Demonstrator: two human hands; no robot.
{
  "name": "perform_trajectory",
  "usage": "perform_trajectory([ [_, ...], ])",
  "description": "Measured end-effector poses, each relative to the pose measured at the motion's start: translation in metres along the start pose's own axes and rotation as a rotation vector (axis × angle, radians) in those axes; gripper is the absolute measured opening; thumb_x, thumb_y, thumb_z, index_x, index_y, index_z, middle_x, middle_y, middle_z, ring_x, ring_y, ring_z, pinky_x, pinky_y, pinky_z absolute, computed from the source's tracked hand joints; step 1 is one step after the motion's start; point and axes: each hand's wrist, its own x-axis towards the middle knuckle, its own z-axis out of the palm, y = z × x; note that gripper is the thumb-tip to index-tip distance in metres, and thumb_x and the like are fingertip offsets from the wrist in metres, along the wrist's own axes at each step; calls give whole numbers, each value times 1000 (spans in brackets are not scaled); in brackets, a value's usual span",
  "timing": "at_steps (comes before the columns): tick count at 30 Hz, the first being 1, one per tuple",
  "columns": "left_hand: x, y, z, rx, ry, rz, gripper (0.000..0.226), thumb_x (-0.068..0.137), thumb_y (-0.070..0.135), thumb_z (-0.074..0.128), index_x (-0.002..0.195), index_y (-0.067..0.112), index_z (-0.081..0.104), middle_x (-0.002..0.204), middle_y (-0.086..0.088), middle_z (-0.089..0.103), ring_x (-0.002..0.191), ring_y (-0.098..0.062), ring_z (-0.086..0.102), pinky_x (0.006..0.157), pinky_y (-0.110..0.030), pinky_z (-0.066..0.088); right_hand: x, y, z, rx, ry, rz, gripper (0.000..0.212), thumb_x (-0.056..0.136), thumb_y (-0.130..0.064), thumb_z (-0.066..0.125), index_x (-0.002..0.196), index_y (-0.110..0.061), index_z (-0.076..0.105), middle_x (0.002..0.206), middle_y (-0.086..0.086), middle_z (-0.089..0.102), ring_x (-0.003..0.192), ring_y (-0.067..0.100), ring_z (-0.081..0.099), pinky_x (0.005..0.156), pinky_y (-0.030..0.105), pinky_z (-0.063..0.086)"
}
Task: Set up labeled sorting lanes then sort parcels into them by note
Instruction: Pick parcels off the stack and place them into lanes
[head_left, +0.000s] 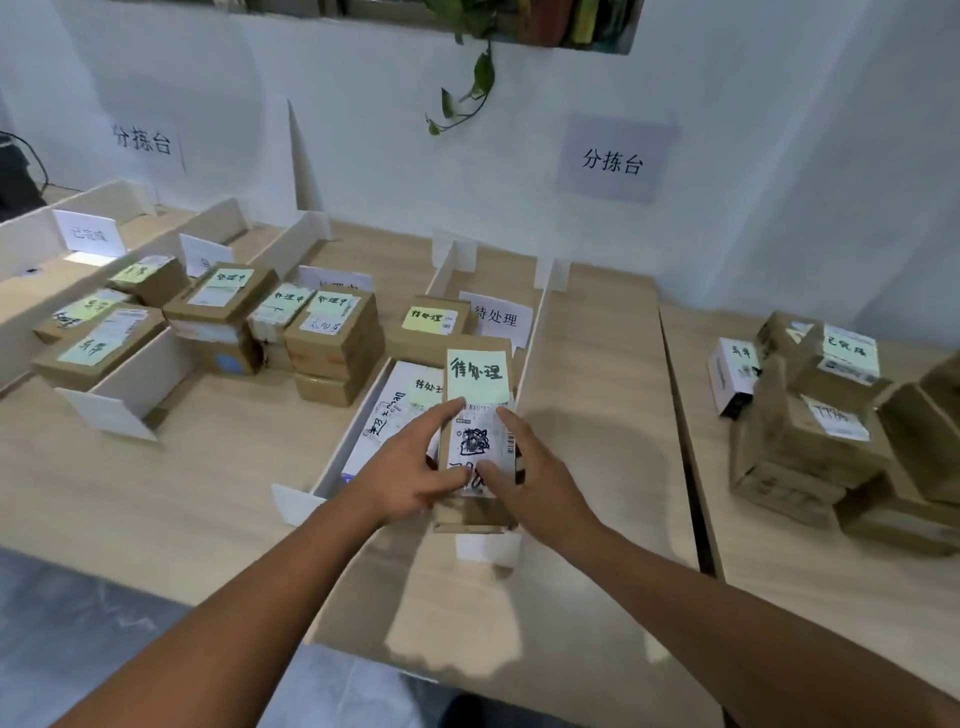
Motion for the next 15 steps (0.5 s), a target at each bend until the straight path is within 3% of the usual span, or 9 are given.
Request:
perform_trajectory([
  [2,31,-12,-4,-47,-55,-21,81,88,20,77,154,38,35,152,13,46,105,-16,69,88,-34,58,24,7,5,11,17,48,68,95,-48,64,152,-48,28,144,-9,55,118,8,61,97,30,53],
  [4,62,-29,-6,-83,-96,-35,81,89,13,77,154,33,35,146,1,54,99,-8,70,81,-24,58,50,18,12,22,23,83,68,95,-46,64,153,-47,28,141,-10,57,113,5,62,90,22,53],
  [6,91,-47,-10,-14,-122,-53,82,88,16,78,156,32,33,144,-3,54,98,-10,68,75,-17,55,74,27,21,31,21,125,69,96,-45,64,154,-44,28,139,-9,58,109,5,62,81,12,50],
  [8,114,-63,-11,33,-127,-65,83,87,22,78,156,33,32,147,-1,47,106,-17,67,80,-26,60,94,35,31,36,13,167,69,96,-46,64,155,-44,27,139,-10,58,107,4,61,73,4,46],
  [10,134,-76,-12,51,-134,-74,83,86,26,78,156,34,33,147,2,43,107,-16,68,84,-35,62,111,41,38,52,9,207,70,96,-46,64,155,-44,26,139,-9,58,106,4,61,74,4,47],
  [13,155,-88,-10,77,-183,-82,84,85,27,77,157,32,33,146,-1,42,101,-17,70,87,-39,61,125,48,44,73,18,291,70,97,-42,64,157,-42,25,140,-6,59,110,10,63,87,19,53],
  [15,160,-94,-6,126,-206,-73,84,86,32,77,157,33,30,149,-3,40,116,-18,62,98,-40,56,128,51,49,66,14,333,70,98,-39,63,157,-40,25,141,-7,58,107,6,61,81,10,51],
])
